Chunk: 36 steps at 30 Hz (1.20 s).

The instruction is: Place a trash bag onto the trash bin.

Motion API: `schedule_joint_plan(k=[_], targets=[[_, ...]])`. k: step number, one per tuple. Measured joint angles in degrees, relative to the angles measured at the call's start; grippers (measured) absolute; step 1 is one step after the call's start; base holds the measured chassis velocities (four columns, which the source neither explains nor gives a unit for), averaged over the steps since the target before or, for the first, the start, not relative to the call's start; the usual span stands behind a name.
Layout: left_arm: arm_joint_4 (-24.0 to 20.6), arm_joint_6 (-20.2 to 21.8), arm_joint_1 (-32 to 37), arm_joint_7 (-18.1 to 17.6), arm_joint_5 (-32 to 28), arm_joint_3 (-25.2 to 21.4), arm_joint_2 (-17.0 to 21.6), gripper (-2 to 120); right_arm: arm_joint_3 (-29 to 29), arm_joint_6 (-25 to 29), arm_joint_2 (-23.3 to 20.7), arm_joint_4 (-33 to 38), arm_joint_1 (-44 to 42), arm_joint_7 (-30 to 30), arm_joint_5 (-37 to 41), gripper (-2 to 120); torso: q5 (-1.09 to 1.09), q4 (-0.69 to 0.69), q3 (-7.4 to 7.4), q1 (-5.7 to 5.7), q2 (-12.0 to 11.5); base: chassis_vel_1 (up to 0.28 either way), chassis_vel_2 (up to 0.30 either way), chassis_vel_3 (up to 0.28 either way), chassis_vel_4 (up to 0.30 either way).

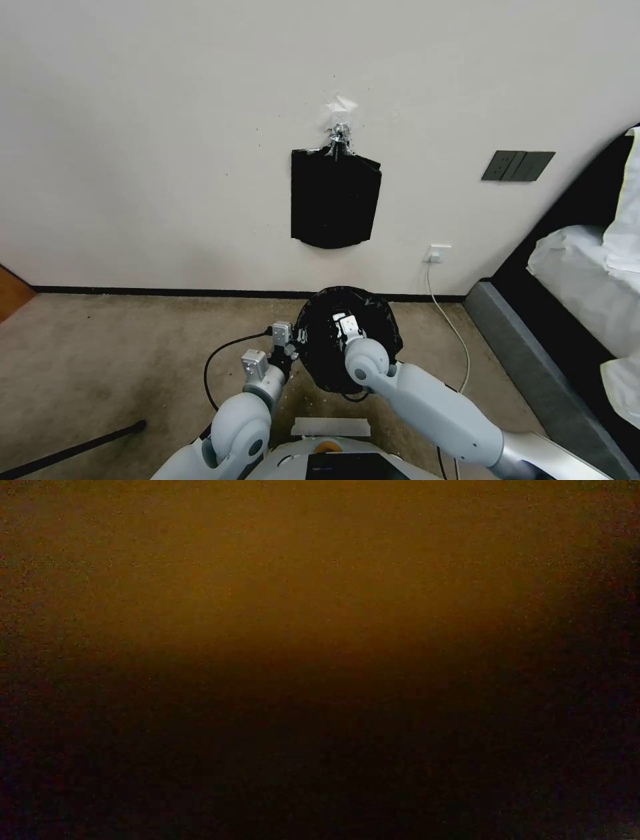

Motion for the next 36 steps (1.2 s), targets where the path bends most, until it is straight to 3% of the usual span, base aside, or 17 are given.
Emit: schedule_joint_plan(k=[36], targets=[[-1.7, -0.2, 1.2, 0.6, 0.3, 0.0, 0.4, 1, 0.6, 0.3, 0.5, -2.6, -0.1, -0.4, 0.4, 0, 0.0, 0.0, 0.0, 0.0, 0.0, 0.0, 0.0, 0.0, 0.0]])
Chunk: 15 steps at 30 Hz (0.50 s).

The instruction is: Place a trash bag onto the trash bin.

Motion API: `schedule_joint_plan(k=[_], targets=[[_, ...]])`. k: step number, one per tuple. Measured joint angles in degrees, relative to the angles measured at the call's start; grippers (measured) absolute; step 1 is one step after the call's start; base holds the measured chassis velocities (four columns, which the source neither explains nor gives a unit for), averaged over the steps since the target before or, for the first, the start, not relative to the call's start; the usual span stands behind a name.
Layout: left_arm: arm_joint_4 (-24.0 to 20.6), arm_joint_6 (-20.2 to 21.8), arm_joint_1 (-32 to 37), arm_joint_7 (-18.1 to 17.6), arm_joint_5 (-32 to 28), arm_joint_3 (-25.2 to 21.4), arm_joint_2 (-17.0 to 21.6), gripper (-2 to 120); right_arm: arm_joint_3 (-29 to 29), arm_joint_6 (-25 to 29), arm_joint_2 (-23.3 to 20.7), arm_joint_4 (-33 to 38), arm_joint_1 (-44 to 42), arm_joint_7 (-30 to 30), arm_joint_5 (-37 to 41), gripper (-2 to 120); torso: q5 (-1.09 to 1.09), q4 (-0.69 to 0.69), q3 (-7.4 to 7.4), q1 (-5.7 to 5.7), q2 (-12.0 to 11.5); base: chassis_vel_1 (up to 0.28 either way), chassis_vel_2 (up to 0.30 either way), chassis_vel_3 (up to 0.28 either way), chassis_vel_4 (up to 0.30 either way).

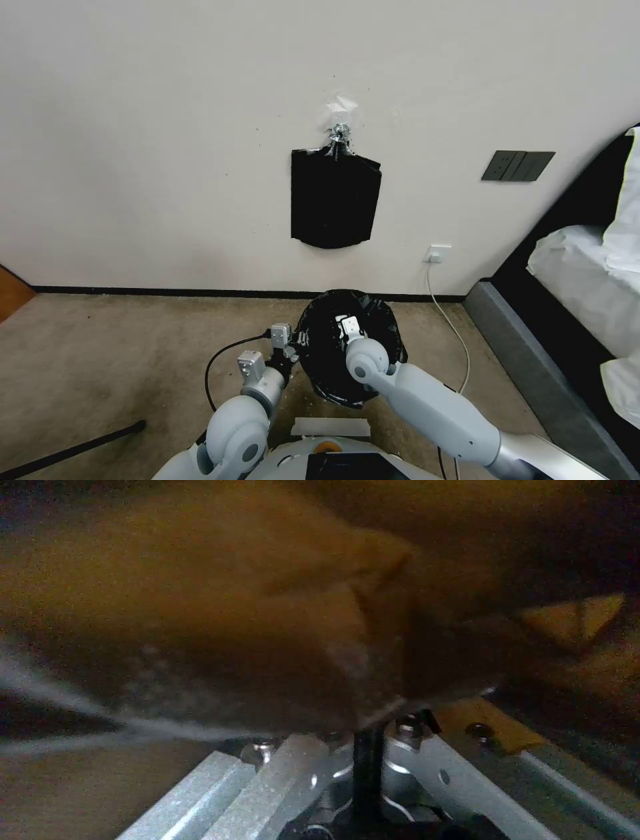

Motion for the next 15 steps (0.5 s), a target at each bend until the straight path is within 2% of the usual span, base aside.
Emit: schedule_joint_plan(k=[11, 15], targets=[[-0.1, -0.1, -0.1, 0.3, -0.2, 0.1, -0.1, 1, -0.2, 0.9, 0.1, -0.4, 0.2, -0.7, 0.0, 0, 0.0, 0.0, 0.0, 0.0, 0.0, 0.0, 0.0, 0.0, 0.0], [0.5, -0.1, -0.3, 0.0, -0.2, 0.0, -0.2, 1, -0.2, 0.9, -0.9, 1.7, -0.2, -0.4, 0.4, 0, 0.0, 0.0, 0.0, 0.0, 0.0, 0.0, 0.0, 0.0, 0.0]])
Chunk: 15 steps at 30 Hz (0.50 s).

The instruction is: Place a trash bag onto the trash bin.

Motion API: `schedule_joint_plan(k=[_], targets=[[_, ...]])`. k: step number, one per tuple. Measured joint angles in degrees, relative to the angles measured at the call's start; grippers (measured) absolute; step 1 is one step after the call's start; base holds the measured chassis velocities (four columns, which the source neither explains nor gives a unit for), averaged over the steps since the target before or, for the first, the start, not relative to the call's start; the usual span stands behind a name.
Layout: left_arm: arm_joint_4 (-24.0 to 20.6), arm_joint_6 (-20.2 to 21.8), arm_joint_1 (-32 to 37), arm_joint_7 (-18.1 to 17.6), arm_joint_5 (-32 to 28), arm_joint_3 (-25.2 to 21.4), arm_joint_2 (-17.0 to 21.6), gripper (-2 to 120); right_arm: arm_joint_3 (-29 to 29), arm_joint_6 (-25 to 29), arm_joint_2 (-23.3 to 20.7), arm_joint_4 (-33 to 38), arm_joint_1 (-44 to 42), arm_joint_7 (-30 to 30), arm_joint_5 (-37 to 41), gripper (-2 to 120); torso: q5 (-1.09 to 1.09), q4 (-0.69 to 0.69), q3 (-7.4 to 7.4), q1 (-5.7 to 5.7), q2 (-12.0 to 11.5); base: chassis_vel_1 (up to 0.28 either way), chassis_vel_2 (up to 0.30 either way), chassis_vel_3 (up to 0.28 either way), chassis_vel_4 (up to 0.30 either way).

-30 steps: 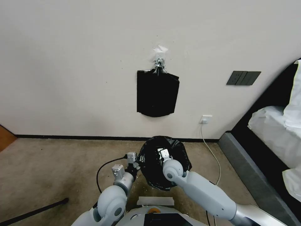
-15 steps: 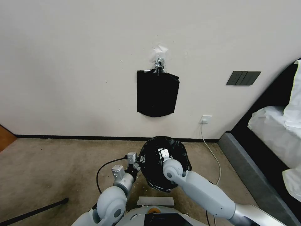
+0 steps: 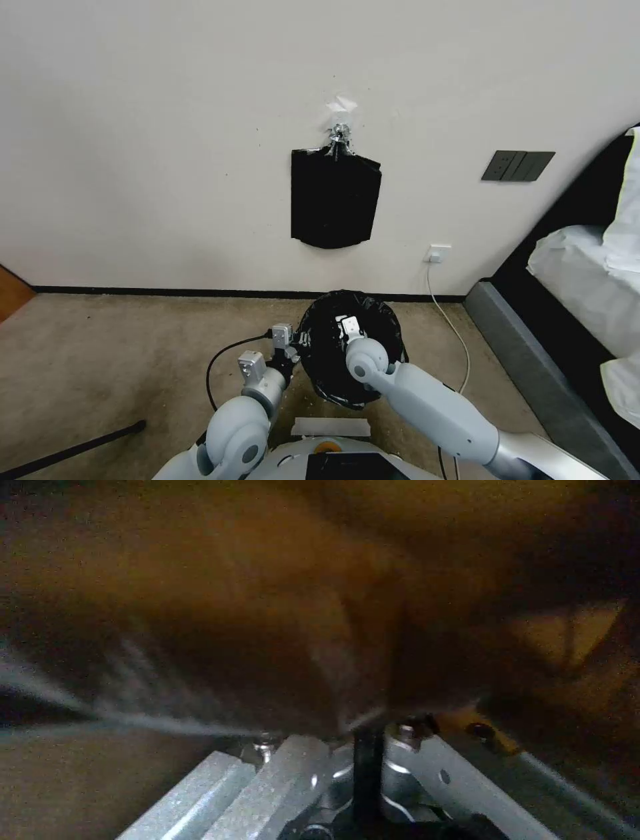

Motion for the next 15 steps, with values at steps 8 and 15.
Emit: schedule_joint_plan(k=[8, 15], targets=[[2.1, 0.5, -1.6, -1.1, 0.2, 0.1, -0.3, 1, 0.2, -0.9, -3.4, 8.9, -1.1, 0.9, 3.0, 9, -0.01, 0.0, 0.0, 0.0, 0.0, 0.0, 0.0, 0.0, 0.0], [4.7, 1.7, -3.1, -2.4, -0.5, 0.4, -1.2, 1, 2.6, -1.1, -7.8, 19.0, -5.8, 0.7, 4.3, 34, 0.0, 0.0, 0.0, 0.0, 0.0, 0.0, 0.0, 0.0, 0.0]])
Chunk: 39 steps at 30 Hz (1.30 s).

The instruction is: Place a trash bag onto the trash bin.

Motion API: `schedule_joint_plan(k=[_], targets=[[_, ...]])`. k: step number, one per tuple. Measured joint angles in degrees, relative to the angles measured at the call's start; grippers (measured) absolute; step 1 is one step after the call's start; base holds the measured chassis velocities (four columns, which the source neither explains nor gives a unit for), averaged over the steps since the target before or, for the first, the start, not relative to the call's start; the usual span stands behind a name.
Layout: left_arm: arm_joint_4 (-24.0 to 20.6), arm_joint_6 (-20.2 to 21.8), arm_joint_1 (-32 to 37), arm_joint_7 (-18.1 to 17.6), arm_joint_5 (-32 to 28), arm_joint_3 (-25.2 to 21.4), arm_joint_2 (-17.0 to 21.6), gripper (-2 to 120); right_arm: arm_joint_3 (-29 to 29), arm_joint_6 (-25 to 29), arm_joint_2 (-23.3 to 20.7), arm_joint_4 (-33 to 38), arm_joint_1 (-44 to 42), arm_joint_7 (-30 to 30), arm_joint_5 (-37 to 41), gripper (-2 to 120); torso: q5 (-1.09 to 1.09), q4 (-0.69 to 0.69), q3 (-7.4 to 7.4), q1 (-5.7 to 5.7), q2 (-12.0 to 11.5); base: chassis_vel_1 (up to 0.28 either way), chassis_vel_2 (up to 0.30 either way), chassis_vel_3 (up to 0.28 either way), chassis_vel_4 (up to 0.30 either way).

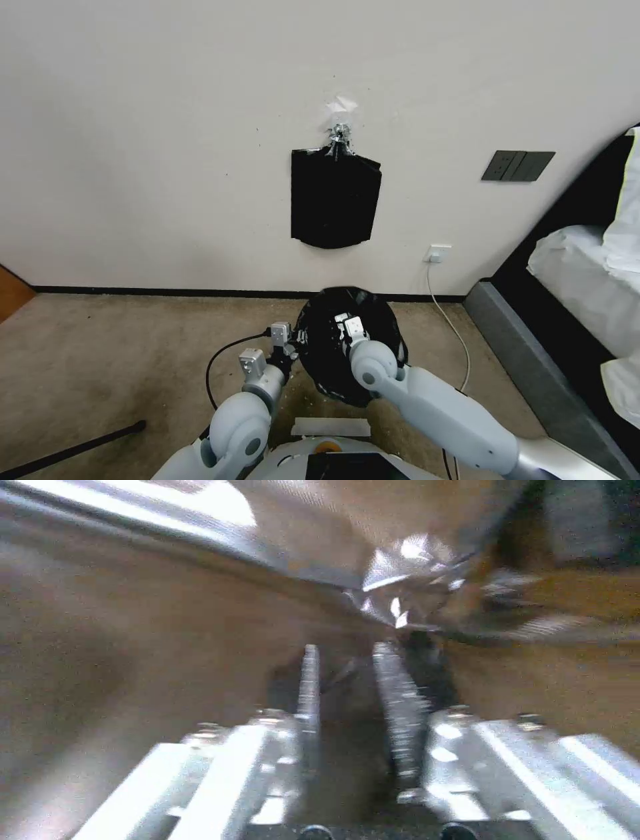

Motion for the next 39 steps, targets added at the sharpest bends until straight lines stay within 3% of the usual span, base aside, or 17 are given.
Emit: schedule_joint_plan(k=[4, 6, 9, 10, 13, 17, 24, 39], targets=[[2.1, 1.5, -1.5, -2.7, -3.0, 0.7, -1.1, 1, 5.6, 0.0, -2.5, 5.6, -5.2, -3.2, -1.1, 49, 0.01, 0.0, 0.0, 0.0, 0.0, 0.0, 0.0, 0.0, 0.0], [2.7, 2.2, -2.1, -3.8, -4.4, 0.9, -1.4, 1, 7.7, 0.0, -3.1, 7.2, -7.2, -5.1, -1.9, 50, -0.01, 0.0, 0.0, 0.0, 0.0, 0.0, 0.0, 0.0, 0.0], [5.9, 4.7, -5.2, -8.8, -9.7, 2.3, -2.8, 1, 16.3, 0.0, -4.0, 11.8, -15.1, -10.8, -4.8, 67, -0.02, -0.02, 0.0, 0.0, 0.0, 0.0, 0.0, 0.0, 0.0], [5.9, 4.7, -5.2, -8.8, -9.7, 2.3, -2.8, 1, 16.3, 0.0, -4.0, 11.8, -15.1, -10.8, -4.8, 67, -0.02, -0.02, 0.0, 0.0, 0.0, 0.0, 0.0, 0.0, 0.0], [8.4, 9.2, -7.5, -13.6, -12.8, 3.3, -3.5, 1, 21.7, 0.0, -4.2, 13.1, -21.3, -14.2, -7.8, 82, -0.02, -0.03, 0.0, 0.0, 0.0, 0.0, 0.0, 0.0, 0.0], [10.2, 11.0, -8.3, -16.3, -15.9, 3.4, -4.2, 1, 23.6, 0.1, -3.6, 13.2, -24.2, -15.5, -9.6, 96, 0.0, 0.0, 0.0, 0.0, 0.0, 0.0, 0.0, 0.0, 0.0], [12.3, 11.1, -8.7, -17.7, -18.1, 2.1, -4.9, 1, 23.7, 0.2, -1.8, 12.6, -24.7, -16.3, -10.5, 100, 0.0, 0.0, 0.0, 0.0, 0.0, 0.0, 0.0, 0.0, 0.0], [11.4, 11.1, -8.5, -18.1, -20.4, -0.3, -3.9, 3, 23.4, 0.2, -2.3, 12.2, -24.2, -16.4, -10.1, 100, 0.0, -0.01, 0.0, 0.0, 0.0, 0.0, 0.0, 0.0, 0.0]])
